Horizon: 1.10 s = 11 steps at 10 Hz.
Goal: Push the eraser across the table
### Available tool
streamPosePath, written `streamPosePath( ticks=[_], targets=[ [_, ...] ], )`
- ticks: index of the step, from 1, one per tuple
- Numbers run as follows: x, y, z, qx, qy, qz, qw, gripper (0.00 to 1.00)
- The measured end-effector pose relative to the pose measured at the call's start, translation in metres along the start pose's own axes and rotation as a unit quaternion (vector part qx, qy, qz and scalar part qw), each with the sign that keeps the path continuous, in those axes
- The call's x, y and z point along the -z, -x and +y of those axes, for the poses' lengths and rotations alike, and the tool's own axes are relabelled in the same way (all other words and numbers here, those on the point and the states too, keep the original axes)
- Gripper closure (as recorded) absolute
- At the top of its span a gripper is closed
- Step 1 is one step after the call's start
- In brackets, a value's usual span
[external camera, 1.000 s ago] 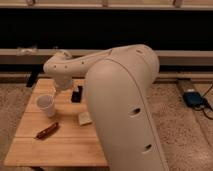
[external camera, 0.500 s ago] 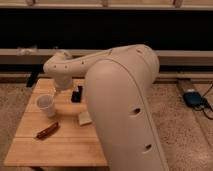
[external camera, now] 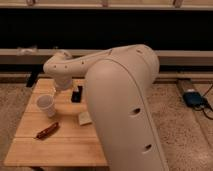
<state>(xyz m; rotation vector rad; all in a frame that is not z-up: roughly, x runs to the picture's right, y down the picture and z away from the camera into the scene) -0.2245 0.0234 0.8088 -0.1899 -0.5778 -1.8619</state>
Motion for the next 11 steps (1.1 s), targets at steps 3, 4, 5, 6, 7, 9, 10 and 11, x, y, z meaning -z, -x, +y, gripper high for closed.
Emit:
streamPosePath(
  ticks=[3,4,5,6,7,9,10,11],
  targets=[
    [0.0000,0.0000,0.0000,0.000,0.000,0.000,1.0000,0.20],
    [0.0000,0.0000,0.0000,0.000,0.000,0.000,1.0000,0.20],
    [0.0000,0.0000,0.0000,0.000,0.000,0.000,1.0000,0.20],
    [0.0000,0.0000,0.0000,0.000,0.000,0.000,1.0000,0.20],
    [0.0000,0.0000,0.0000,0.000,0.000,0.000,1.0000,0.20],
    [0.0000,0.0002,0.0000,0.000,0.000,0.000,1.0000,0.20],
    [0.0006,0.0004,-0.0001,0.002,0.002,0.000,1.0000,0.20],
    [0.0026,-0.0013,0.0033,0.004,0.009,0.000,1.0000,0.20]
  ],
)
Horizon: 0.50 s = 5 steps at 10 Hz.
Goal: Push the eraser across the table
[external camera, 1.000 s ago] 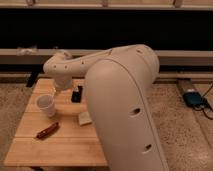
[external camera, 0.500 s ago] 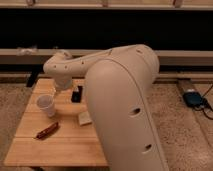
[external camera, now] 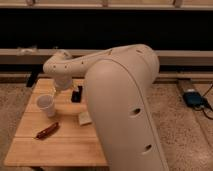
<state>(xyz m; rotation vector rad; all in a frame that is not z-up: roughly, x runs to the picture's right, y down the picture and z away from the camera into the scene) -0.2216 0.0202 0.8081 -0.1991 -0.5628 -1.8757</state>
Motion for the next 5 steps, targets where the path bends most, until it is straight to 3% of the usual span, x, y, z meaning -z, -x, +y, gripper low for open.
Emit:
streamPosePath(
  ticks=[2,5],
  targets=[
    [-0.004,-0.014,0.018,0.004,0.011,0.000,0.9999,0.22],
    [-0.026,-0.050,0.059,0.005,0.014,-0.001,0.9999,0.51]
  ],
)
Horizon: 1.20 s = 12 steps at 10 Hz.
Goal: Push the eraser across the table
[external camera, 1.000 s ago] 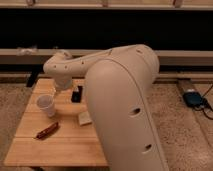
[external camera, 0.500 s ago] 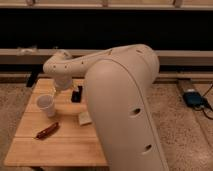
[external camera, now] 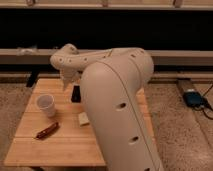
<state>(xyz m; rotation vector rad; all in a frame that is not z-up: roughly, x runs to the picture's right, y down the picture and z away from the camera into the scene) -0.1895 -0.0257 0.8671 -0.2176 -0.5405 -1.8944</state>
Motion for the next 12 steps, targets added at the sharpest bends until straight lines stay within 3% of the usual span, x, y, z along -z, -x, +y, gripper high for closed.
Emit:
streamPosePath(
  ticks=[5,12],
  targets=[
    [-0.056,-0.044,0.035,-0.004,-0.010,-0.001,0.9999,0.98],
    [-0.101,-0.090,0.059,-0.006,-0.009,0.014,0.9998,1.00]
  ],
)
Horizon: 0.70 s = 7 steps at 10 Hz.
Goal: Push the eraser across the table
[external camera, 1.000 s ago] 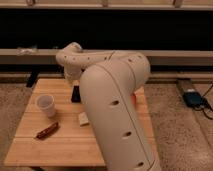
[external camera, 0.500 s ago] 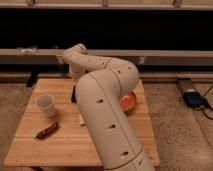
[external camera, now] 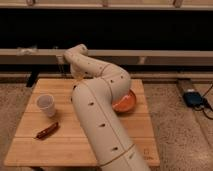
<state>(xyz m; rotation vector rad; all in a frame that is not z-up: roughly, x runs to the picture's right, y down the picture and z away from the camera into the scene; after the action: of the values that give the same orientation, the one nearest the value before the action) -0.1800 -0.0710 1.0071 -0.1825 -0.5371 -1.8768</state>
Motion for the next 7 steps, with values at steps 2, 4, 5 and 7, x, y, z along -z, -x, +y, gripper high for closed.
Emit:
streamPosePath(
  ticks=[2,4,5,7],
  targets=[
    [-0.011,-0.008,-0.003,0.004,0.001,0.002,1.0000,1.00],
    [-0.019,-0.011,-0.005,0.008,0.001,-0.001,1.0000,1.00],
    [-0.024,-0.011,-0.005,0.010,0.002,-0.004,0.9999,1.00],
    [-0.031,-0.009,-0.009,0.016,0.004,-0.008,0.9998,1.00]
  ],
)
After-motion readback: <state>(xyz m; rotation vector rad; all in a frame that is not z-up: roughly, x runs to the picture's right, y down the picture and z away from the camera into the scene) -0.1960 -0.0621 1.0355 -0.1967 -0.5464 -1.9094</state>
